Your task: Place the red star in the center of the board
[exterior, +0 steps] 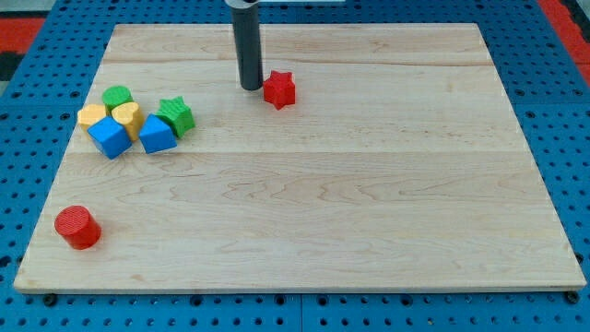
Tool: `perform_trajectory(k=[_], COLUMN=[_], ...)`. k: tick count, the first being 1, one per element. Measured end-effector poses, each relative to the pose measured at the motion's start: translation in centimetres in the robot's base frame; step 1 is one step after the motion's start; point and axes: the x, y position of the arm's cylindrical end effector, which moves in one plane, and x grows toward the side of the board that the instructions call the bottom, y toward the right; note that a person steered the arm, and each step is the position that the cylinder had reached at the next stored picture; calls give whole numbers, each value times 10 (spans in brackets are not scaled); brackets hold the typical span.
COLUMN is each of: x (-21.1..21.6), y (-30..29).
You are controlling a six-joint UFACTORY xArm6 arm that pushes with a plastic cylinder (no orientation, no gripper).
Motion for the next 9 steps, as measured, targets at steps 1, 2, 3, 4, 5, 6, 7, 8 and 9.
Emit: perform_trajectory(k=[1,2,3,4,5,6,7,8,9], x=[-8,-6,30,40,-12,-54,-47,9,67], y=[-14,-5,7,-6,-33,-30,12,27,27])
